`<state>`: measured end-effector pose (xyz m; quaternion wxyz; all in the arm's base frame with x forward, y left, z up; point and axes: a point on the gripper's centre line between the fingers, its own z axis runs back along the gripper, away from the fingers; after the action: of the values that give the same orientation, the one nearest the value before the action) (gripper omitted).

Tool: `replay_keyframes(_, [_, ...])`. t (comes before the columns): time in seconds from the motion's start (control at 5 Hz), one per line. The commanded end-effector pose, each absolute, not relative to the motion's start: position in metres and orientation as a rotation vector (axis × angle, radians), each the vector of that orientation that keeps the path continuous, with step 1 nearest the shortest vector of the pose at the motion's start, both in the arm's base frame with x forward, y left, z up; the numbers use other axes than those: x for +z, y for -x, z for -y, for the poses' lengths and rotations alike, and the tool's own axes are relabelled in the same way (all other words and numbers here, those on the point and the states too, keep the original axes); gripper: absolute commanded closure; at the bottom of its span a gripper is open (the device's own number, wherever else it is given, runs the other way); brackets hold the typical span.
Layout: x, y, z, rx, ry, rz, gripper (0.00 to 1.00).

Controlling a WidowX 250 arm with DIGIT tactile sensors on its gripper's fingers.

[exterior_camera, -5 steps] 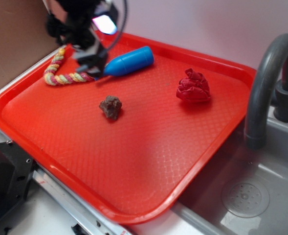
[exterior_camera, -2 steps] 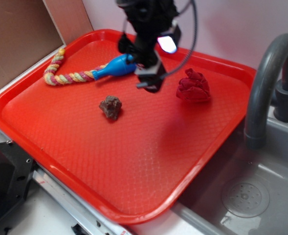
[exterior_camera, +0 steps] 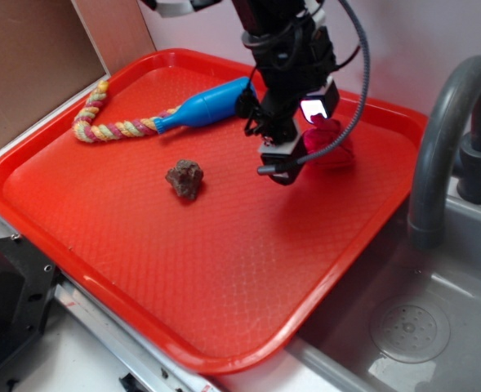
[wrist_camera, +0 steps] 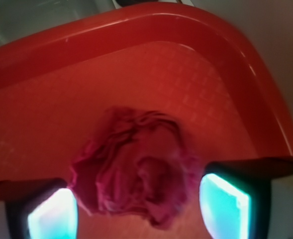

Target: Grab the red paper.

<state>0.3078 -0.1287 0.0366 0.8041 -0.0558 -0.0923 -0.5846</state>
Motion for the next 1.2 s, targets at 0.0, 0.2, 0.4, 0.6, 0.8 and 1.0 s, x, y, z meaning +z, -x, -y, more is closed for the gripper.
replay_keyframes(0.0, [0.038,-0.303,0.154,-1.318,0.212,0.236,0.0])
replay_keyframes(0.2, [0.033,-0.303,0.157,-1.304,0.163,0.203,1.0])
replay_keyframes(0.4, [0.032,-0.304,0.158,-1.293,0.151,0.199,1.0])
replay_keyframes(0.6, [0.04,-0.3,0.153,-1.236,0.137,0.209,1.0])
replay_keyframes(0.8, [0.058,-0.294,0.138,-1.022,0.058,0.109,1.0])
replay_keyframes(1.0, [0.103,-0.272,0.112,-0.775,-0.023,0.101,1.0])
